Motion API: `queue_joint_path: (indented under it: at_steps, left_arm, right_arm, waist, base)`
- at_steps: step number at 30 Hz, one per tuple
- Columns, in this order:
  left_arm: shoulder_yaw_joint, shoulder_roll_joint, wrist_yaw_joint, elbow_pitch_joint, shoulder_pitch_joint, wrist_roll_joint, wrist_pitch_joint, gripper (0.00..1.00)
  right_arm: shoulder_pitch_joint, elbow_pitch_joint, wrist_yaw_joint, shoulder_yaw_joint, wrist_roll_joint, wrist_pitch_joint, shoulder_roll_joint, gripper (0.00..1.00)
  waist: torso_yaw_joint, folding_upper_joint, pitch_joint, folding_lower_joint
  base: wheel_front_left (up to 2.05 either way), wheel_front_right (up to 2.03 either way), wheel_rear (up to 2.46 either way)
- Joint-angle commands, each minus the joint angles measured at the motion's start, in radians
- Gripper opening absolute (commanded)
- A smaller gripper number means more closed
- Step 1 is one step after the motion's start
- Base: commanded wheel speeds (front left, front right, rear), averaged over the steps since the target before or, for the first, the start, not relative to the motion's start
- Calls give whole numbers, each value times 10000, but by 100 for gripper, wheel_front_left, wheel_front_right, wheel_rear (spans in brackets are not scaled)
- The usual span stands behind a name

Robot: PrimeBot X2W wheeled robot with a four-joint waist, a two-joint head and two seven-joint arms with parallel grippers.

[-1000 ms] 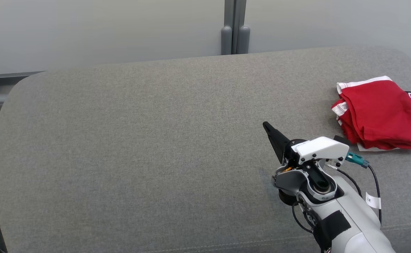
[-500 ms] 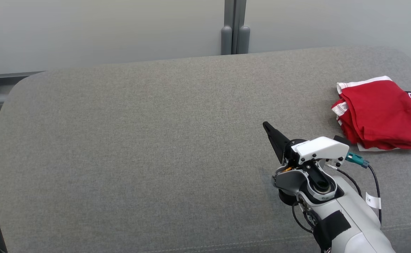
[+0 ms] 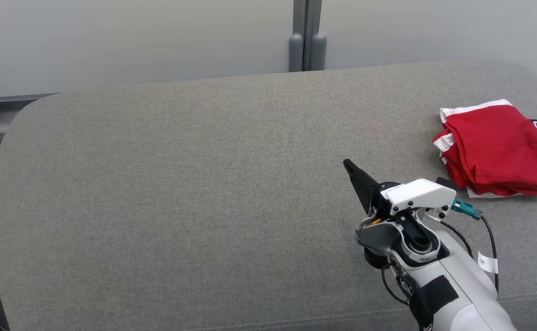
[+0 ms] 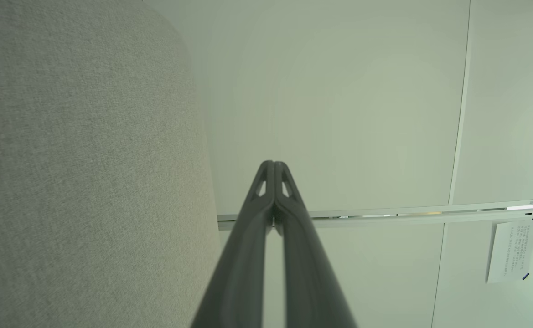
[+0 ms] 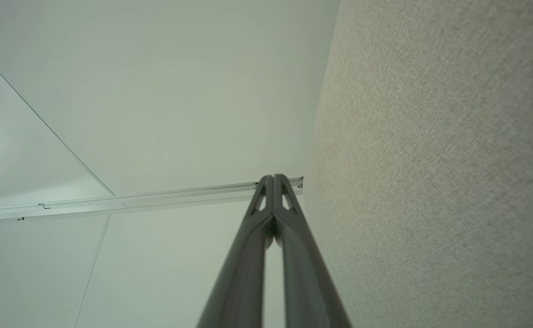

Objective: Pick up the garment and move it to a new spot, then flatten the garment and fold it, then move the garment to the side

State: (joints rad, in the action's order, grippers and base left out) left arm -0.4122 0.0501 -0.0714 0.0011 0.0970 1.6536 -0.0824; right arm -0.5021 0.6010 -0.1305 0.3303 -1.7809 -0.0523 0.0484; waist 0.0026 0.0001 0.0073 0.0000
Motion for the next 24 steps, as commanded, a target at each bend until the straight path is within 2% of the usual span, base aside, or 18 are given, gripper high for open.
queue_joint_path:
  at_steps: [1,24]
  left_arm:
    - [-14,1,11,-31,-98,128,-18,0]
    - [-13,1,11,-31,-98,129,-17,0]
  right_arm:
    - [-57,20,-4,11,-45,-14,34,0]
    - [-57,20,-4,12,-45,-14,34,0]
  waist:
    - [0,-1,0,0]
    - [0,-1,0,0]
  base:
    - [0,0,0]
    - [0,0,0]
